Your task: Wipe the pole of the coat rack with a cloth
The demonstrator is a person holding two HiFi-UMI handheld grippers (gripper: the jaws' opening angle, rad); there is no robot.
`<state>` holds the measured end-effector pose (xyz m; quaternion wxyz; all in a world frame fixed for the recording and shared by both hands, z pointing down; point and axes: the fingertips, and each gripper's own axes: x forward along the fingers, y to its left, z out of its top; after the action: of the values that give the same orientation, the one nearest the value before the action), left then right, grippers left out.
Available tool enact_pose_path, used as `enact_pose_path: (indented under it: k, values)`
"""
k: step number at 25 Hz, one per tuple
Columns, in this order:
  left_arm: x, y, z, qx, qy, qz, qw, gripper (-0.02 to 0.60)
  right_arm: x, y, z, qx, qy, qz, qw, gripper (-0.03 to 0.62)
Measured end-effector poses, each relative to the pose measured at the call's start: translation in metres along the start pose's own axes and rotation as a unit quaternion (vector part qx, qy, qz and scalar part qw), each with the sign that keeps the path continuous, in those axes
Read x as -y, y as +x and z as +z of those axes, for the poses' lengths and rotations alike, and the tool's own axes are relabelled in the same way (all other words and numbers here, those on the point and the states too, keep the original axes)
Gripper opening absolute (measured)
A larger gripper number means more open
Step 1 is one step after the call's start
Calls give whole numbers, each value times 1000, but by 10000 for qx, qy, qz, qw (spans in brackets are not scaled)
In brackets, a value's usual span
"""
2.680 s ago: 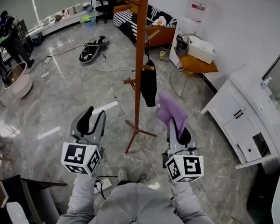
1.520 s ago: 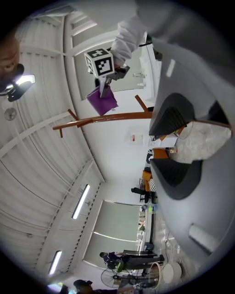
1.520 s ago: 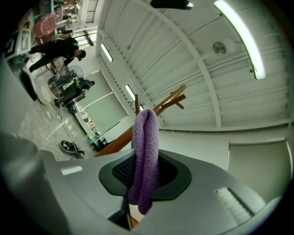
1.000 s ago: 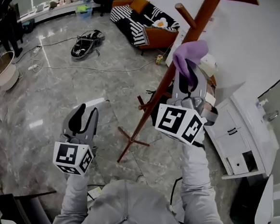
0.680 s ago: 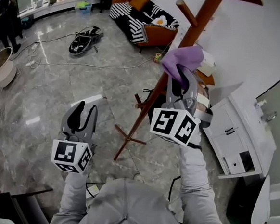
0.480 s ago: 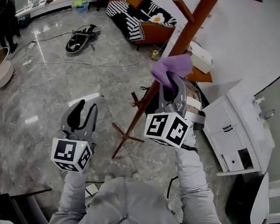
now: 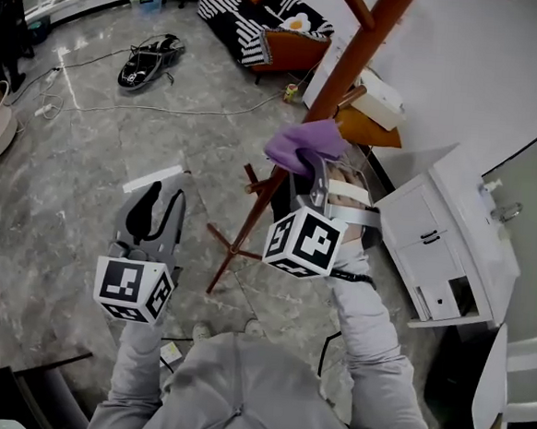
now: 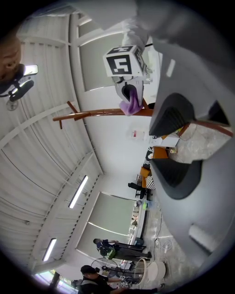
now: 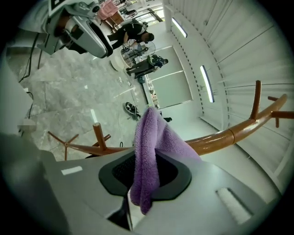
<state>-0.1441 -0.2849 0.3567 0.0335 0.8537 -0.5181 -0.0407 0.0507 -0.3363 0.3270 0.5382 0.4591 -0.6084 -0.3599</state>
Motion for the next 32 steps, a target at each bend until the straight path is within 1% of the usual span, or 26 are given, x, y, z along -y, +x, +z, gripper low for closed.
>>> enact_pose_path:
  k: [7, 11, 18, 23, 25, 29, 31, 32]
  values:
    - [-5, -6, -1, 24, -57, 104, 9999, 163, -14, 3, -1, -153, -272, 287, 9991, 57]
    - [-5, -8, 0, 29, -66, 152, 9999, 163, -11, -6, 1, 35, -114, 255, 9996, 57]
    - [5, -6, 3, 15, -21, 84, 10000, 163, 9, -39, 4, 511, 319, -52, 9982, 57]
    - [18, 3, 4, 4, 11, -12, 10000, 163, 36, -66, -11, 815, 988, -326, 9912, 57]
    - [23, 6, 4, -1, 21, -56, 10000, 163, 50, -77, -23, 876, 1180, -522, 9878, 58]
    - [32, 14, 4, -11, 47, -130, 9999, 163, 73, -89, -53, 723, 1238, -938, 9852, 58]
    - [36, 18, 5, -19, 55, -163, 9998, 163, 81, -90, -66, 580, 1045, -1083, 9869, 58]
    - [38, 20, 5, -20, 56, -175, 9998, 163, 83, -89, -70, 502, 844, -1136, 9887, 57]
